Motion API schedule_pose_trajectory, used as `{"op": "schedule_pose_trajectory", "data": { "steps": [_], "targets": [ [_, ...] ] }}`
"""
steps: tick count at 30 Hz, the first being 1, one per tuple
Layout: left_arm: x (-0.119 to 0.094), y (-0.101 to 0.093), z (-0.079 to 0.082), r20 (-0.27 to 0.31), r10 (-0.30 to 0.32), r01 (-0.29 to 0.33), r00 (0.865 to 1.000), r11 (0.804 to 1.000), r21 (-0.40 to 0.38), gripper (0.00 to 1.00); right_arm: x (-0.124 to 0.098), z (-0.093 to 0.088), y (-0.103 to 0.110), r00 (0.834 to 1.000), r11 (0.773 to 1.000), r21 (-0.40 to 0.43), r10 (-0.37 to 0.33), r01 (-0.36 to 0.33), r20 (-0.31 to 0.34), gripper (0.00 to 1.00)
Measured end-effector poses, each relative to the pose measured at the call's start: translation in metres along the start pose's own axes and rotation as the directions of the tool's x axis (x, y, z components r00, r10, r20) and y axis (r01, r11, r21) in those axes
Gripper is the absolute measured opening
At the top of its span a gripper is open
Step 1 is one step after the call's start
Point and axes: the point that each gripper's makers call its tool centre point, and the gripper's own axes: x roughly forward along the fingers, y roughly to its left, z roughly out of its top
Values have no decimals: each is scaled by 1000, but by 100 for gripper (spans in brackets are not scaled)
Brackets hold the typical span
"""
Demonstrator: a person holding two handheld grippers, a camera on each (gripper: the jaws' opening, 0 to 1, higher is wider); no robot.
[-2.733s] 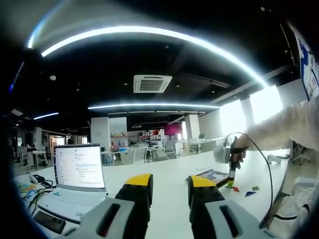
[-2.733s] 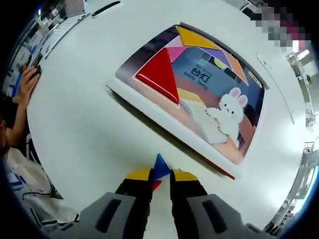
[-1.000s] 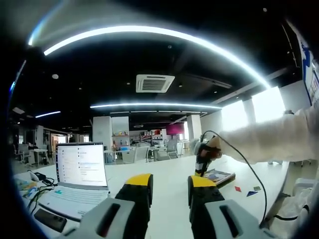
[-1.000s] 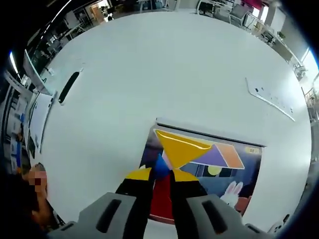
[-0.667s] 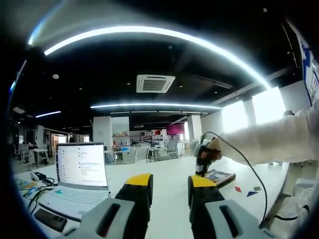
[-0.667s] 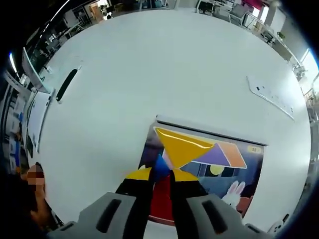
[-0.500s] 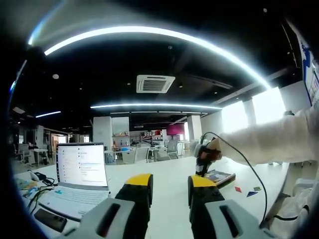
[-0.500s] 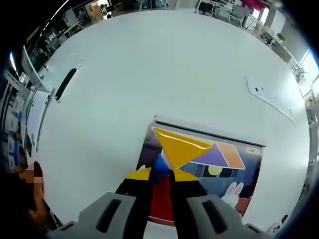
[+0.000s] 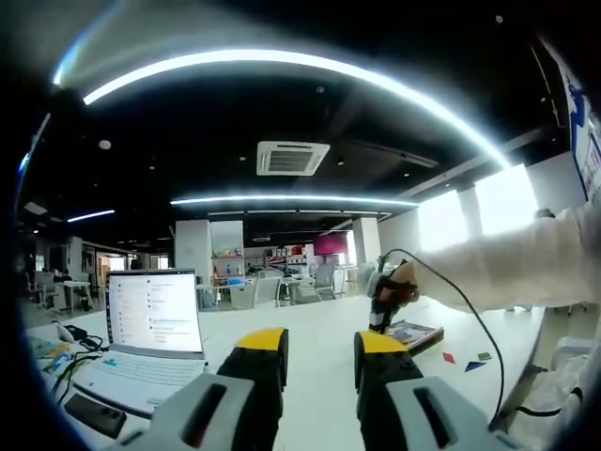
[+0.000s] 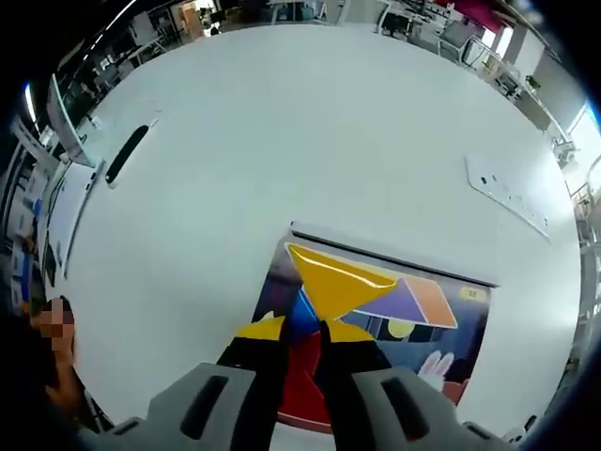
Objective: Pick up the tangram pieces one by one and place each piece onto its matching region on the pattern sheet, fitting the shapes together until the outline on the sheet is completely filled by the tangram pieces
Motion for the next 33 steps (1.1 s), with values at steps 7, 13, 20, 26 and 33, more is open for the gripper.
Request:
{"op": "schedule_pose_trajectory", "data": {
  "steps": [7,13,20,26,33],
  "targets": [
    [0,0,-1,-1,0,0,1000,1000,-1,30,-15,5,-3,999,1000,-2,14,-14,48,15],
    [1,-1,-1,-2,-1,1,1000,1000,-1,30,-44,7,-19,995,999,-54,0,5,98,15],
    [0,-3,1,-1,-5,5,1000,1000,4,30,-66,-10,-27,994,987,-161,-6,24,110,15],
    [3,-6,0,-8,-10,10,1000,1000,8,30,-77,-34,-20,993,921,-389,61,-16,103,15],
    [5,-11,1,-10,-20,20,1000,1000,15,30,-90,-66,-16,992,813,-581,91,-25,84,16]
  ]
}}
